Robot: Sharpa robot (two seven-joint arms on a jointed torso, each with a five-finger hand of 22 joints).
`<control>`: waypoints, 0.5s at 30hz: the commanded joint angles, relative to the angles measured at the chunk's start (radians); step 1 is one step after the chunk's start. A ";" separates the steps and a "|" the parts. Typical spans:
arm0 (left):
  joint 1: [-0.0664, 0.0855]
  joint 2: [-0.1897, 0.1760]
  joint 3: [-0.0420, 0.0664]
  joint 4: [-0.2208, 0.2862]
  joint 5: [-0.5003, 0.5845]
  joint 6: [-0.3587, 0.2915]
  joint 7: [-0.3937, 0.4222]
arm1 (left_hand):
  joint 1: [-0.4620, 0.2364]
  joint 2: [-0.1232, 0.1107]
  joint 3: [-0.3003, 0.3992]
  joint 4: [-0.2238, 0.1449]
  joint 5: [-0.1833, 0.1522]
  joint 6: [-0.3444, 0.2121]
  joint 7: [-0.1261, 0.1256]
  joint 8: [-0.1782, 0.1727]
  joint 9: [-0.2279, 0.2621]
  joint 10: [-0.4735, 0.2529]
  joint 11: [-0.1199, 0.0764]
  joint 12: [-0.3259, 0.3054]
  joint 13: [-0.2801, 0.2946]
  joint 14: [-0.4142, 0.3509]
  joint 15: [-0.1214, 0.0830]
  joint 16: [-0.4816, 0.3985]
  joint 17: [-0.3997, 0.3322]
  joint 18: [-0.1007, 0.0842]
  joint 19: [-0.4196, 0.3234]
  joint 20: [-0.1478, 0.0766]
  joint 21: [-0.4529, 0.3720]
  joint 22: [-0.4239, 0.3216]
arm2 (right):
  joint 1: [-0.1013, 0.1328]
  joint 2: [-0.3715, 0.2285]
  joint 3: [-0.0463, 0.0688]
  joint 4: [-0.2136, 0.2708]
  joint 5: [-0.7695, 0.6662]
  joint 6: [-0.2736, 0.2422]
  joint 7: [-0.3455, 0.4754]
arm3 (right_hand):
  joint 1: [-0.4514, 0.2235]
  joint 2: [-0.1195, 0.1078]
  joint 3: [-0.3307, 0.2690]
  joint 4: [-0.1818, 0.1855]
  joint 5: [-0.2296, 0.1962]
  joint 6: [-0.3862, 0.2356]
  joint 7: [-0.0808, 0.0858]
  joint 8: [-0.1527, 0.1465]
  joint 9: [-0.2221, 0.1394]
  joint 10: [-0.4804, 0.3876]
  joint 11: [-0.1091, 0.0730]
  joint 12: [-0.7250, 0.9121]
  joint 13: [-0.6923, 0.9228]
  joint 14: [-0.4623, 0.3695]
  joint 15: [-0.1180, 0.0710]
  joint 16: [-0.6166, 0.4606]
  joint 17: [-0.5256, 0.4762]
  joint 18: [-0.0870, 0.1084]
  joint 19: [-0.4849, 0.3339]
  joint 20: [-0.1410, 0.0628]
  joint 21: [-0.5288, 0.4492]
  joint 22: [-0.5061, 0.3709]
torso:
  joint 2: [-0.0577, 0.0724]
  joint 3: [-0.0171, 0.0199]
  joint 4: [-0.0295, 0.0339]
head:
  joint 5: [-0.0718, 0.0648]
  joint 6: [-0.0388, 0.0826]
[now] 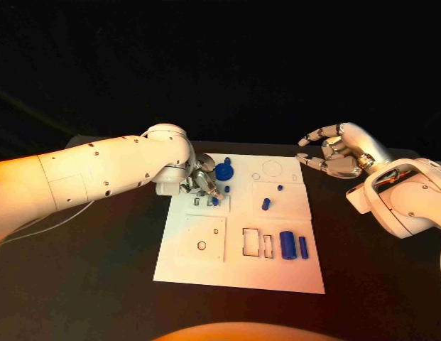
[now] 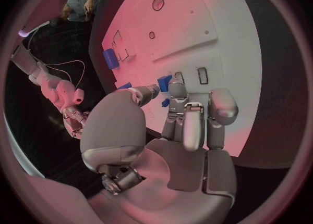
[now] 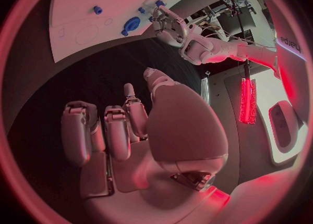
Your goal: Assemble the parts on the task board
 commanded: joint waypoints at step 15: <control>0.000 0.010 -0.008 -0.010 0.014 0.018 -0.001 | 0.009 0.040 0.040 -0.039 -0.004 0.001 -0.008 0.020 0.029 0.011 -0.006 0.011 0.006 0.081 -0.013 0.006 0.162 -0.019 0.012 -0.004 0.008 0.009 | -0.002 0.001 0.000 -0.001 -0.010 0.012 -0.004 | -0.014 0.000 -0.003 0.000 0.005 -0.006 0.002 0.005 0.001 -0.005 0.000 -0.006 0.066 0.095 -0.009 -0.004 0.229 0.012 0.035 -0.009 -0.005 0.177 | 0.000 0.0007 0.0004 | -0.005 -0.008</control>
